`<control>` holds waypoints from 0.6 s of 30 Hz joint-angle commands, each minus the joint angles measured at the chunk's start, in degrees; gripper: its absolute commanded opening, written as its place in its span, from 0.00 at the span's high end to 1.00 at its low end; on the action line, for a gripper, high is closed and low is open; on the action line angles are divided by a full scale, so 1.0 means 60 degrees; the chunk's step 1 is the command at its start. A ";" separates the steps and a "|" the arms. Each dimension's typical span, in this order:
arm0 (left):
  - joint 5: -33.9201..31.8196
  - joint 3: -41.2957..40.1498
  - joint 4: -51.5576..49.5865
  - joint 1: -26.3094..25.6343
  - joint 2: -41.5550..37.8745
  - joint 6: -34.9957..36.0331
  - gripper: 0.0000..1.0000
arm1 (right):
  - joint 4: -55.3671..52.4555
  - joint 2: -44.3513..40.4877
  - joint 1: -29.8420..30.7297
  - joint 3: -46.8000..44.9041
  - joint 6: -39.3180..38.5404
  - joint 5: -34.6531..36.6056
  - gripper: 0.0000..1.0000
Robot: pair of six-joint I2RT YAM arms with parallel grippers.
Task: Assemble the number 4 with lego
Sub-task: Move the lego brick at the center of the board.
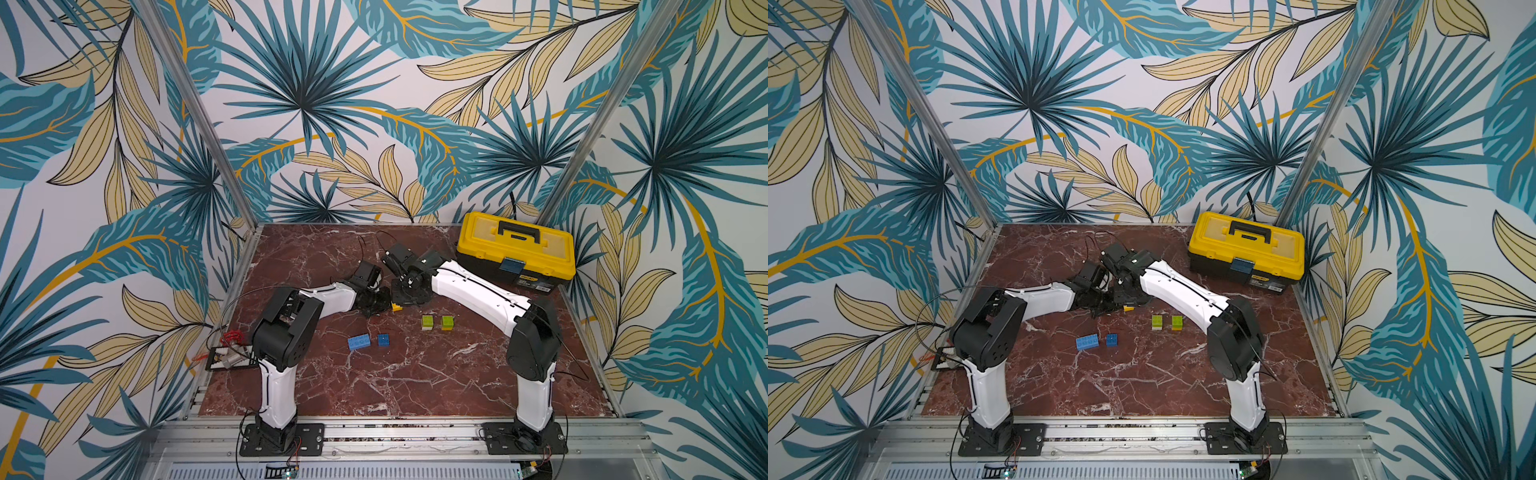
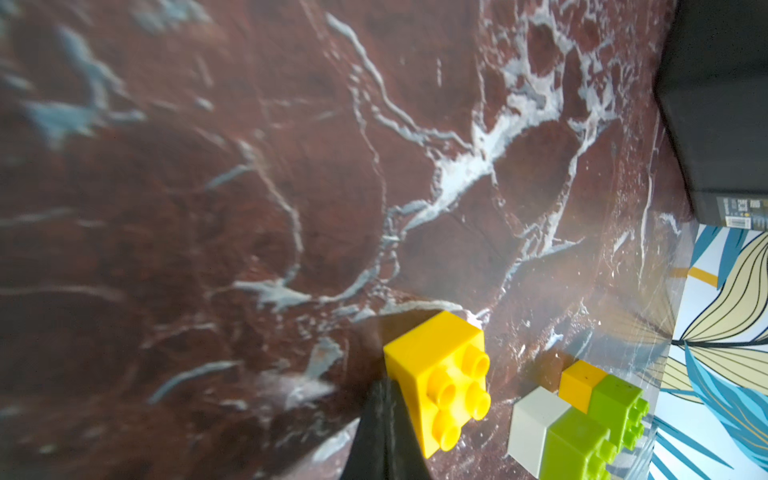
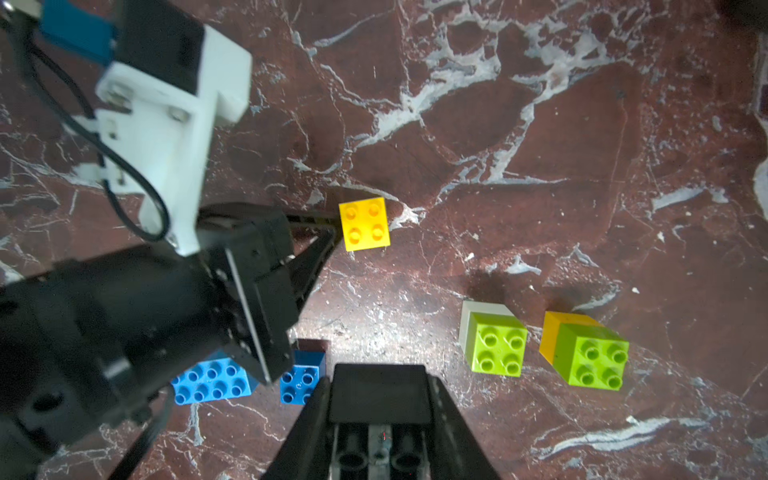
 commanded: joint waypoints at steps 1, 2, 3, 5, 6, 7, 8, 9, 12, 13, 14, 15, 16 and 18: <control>-0.0415 0.0461 -0.0260 0.0028 0.0095 0.0201 0.95 | -0.0093 0.0594 -0.0059 0.0403 -0.0509 0.0169 0.73; -0.0601 0.0475 -0.0409 0.0079 0.0022 0.0225 0.95 | -0.0026 0.0780 -0.0091 0.0517 -0.0717 0.0104 0.73; -0.0887 0.0502 -0.0683 0.0153 -0.0079 0.0178 0.95 | 0.0003 0.0987 -0.0129 0.0668 -0.0934 -0.0025 0.73; -0.1548 0.0378 -0.1413 0.0382 -0.0420 -0.0104 0.95 | -0.0071 0.1346 -0.0163 0.0984 -0.1213 -0.0057 0.73; -0.1782 0.0202 -0.1672 0.0562 -0.0685 -0.0285 0.95 | -0.0114 0.1546 -0.0197 0.1133 -0.1333 -0.0048 0.73; -0.1973 -0.0018 -0.1851 0.0725 -0.0962 -0.0456 0.94 | -0.0111 0.1676 -0.0212 0.1221 -0.1453 -0.0073 0.73; -0.2076 -0.0325 -0.1981 0.0913 -0.1317 -0.0600 0.94 | -0.0127 0.1800 -0.0230 0.1341 -0.1556 -0.0093 0.73; -0.2104 -0.0643 -0.2003 0.1051 -0.1692 -0.0675 0.93 | -0.0160 0.1917 -0.0249 0.1465 -0.1613 -0.0094 0.73; -0.2211 -0.1521 -0.2219 0.1255 -0.2966 -0.0631 0.90 | -0.0268 0.2291 -0.0299 0.1812 -0.1789 -0.0139 0.73; -0.2267 -0.1685 -0.2422 0.1262 -0.3357 -0.0537 0.89 | -0.0301 0.2412 -0.0303 0.1920 -0.1875 -0.0154 0.73; -0.2282 -0.1866 -0.2599 0.1255 -0.3725 -0.0478 0.88 | -0.0357 0.2555 -0.0328 0.2043 -0.1935 -0.0166 0.73; -0.2273 -0.2019 -0.2730 0.1262 -0.4030 -0.0447 0.87 | -0.0380 0.2661 -0.0345 0.2129 -0.1975 -0.0170 0.73; -0.2276 -0.2200 -0.2866 0.1253 -0.4370 -0.0417 0.87 | -0.0420 0.2788 -0.0375 0.2235 -0.2047 -0.0196 0.73; -0.2252 -0.2452 -0.3115 0.1262 -0.4872 -0.0380 0.86 | -0.0490 0.2988 -0.0413 0.2435 -0.2136 -0.0225 0.73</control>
